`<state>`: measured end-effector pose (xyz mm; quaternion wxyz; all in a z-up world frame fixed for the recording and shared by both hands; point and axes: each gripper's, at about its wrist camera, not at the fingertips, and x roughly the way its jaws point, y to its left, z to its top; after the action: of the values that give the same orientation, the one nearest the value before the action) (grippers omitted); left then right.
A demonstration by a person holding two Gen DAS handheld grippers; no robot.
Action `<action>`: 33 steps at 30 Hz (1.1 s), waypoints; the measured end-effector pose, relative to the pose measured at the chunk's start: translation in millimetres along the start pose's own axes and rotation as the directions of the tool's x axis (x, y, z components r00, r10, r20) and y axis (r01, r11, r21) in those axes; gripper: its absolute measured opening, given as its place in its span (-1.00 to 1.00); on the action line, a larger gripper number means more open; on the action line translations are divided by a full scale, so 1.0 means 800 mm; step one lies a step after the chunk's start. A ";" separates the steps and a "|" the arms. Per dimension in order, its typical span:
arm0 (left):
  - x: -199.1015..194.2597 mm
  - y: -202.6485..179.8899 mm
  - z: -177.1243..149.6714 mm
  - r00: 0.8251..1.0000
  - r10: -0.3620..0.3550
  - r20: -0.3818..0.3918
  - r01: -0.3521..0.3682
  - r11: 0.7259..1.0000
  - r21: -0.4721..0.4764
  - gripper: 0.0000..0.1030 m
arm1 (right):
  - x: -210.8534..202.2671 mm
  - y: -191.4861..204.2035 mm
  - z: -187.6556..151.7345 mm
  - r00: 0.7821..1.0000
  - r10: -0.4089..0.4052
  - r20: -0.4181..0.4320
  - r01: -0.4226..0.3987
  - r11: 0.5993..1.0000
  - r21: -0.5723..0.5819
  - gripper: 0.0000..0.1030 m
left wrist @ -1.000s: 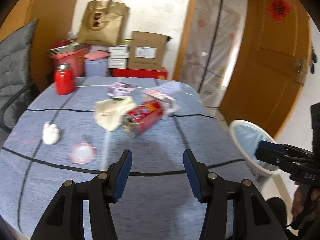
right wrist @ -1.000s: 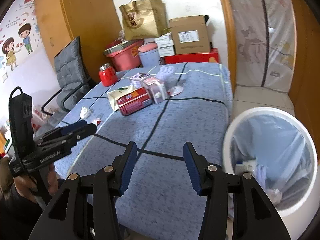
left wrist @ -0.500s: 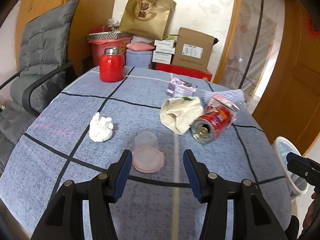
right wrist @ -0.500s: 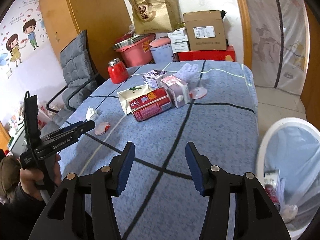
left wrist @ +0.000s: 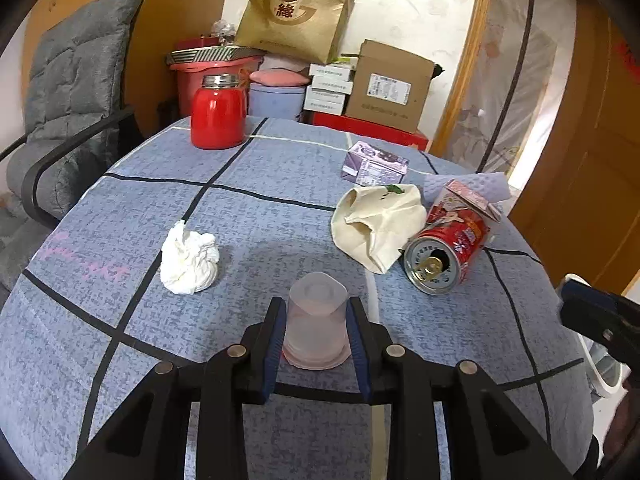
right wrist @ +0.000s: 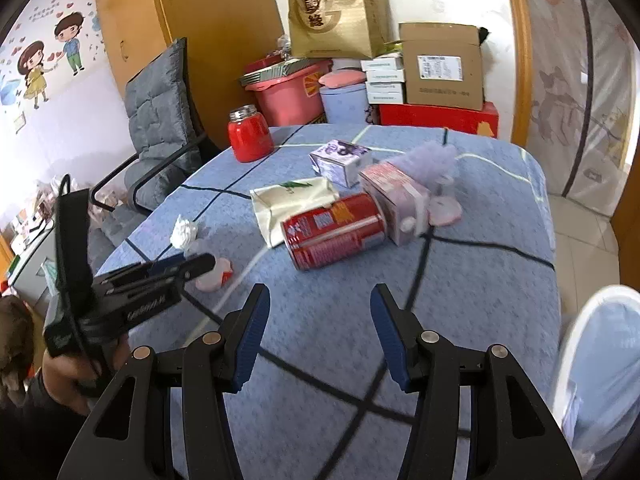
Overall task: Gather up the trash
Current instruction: 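Move both tools back to the table and grasp the clear plastic cup with the left gripper, then grasp the red can with the right gripper while the left holds the clear cup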
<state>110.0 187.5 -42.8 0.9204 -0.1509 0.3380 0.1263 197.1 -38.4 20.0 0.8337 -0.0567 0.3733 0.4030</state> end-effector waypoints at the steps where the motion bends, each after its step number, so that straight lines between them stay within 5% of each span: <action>1: -0.001 0.000 0.000 1.000 -0.002 0.002 0.002 1.000 0.001 -0.40 | 0.004 0.003 0.003 1.000 -0.008 0.003 0.008 1.000 -0.008 0.04; 15: -0.021 0.017 -0.004 0.999 -0.031 0.011 0.031 0.999 0.007 -0.40 | 0.091 0.025 0.018 0.984 -0.170 -0.061 0.168 0.985 -0.039 0.04; 27: -0.020 0.007 -0.006 0.998 -0.062 0.010 0.061 0.998 0.018 -0.40 | 0.034 -0.058 -0.010 0.950 -0.303 -0.074 0.309 0.947 0.085 0.04; 33: -0.020 -0.006 -0.007 0.997 -0.077 0.011 0.077 0.996 0.036 -0.39 | 0.016 -0.050 0.000 0.979 -0.202 -0.010 0.201 0.968 0.152 0.04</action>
<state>96.1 179.1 -35.2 0.9291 -0.1467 0.3284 0.0856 230.8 -57.2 2.6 0.8732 -0.0295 0.3931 0.2866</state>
